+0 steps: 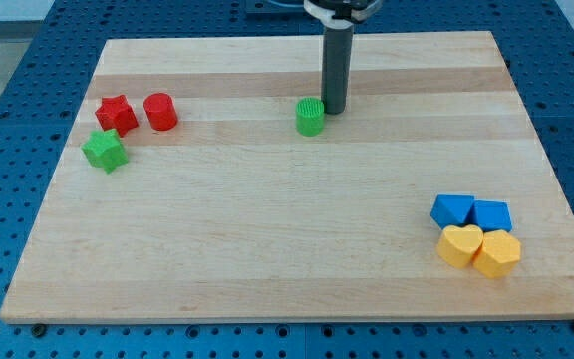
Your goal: Slide the green circle to the red circle
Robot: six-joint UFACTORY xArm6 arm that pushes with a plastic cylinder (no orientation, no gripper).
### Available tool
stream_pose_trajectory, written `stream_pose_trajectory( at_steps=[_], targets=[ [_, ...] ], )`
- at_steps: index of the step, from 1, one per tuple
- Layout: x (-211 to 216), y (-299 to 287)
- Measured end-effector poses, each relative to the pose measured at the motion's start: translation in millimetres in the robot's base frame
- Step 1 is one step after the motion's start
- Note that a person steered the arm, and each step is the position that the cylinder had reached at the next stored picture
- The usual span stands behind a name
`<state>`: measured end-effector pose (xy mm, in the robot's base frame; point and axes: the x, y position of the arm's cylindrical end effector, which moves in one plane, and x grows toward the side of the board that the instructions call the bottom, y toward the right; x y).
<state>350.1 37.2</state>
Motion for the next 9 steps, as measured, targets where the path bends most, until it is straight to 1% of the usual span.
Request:
stream_pose_trajectory(
  at_steps=[2,4,5,7,9],
  targets=[
    [26,-38],
    [73,-44],
    [82,-56],
    [78,-86],
    [66,-92]
  ],
)
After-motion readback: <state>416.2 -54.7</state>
